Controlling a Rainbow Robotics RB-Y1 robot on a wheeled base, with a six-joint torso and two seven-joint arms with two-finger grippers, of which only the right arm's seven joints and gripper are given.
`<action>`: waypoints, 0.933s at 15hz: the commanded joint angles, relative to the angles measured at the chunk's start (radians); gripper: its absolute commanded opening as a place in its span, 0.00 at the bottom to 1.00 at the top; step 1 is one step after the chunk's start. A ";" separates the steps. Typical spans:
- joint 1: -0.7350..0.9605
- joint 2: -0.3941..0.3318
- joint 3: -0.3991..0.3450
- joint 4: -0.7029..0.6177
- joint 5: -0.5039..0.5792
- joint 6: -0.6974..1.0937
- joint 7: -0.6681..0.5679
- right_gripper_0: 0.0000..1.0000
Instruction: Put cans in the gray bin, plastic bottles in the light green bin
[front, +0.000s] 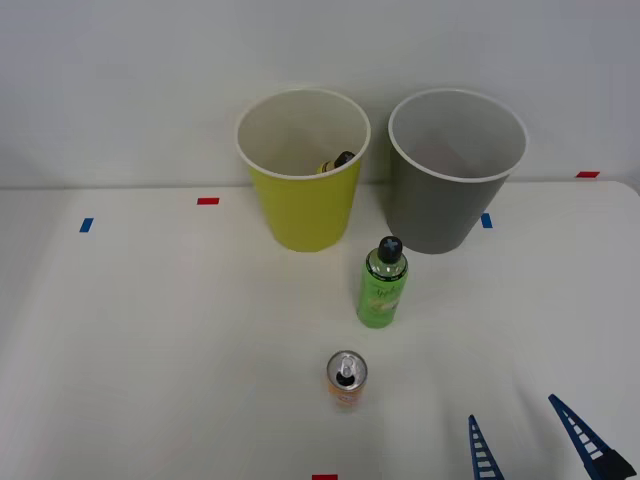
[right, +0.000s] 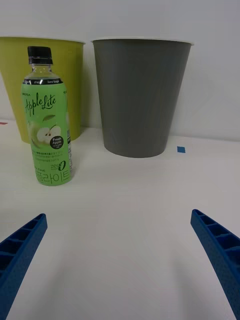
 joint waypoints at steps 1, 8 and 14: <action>0.000 0.000 0.000 0.000 0.000 0.000 0.000 1.00; 0.000 0.000 0.000 0.000 0.000 0.000 0.000 1.00; 0.000 0.000 0.000 0.000 0.000 0.000 0.000 1.00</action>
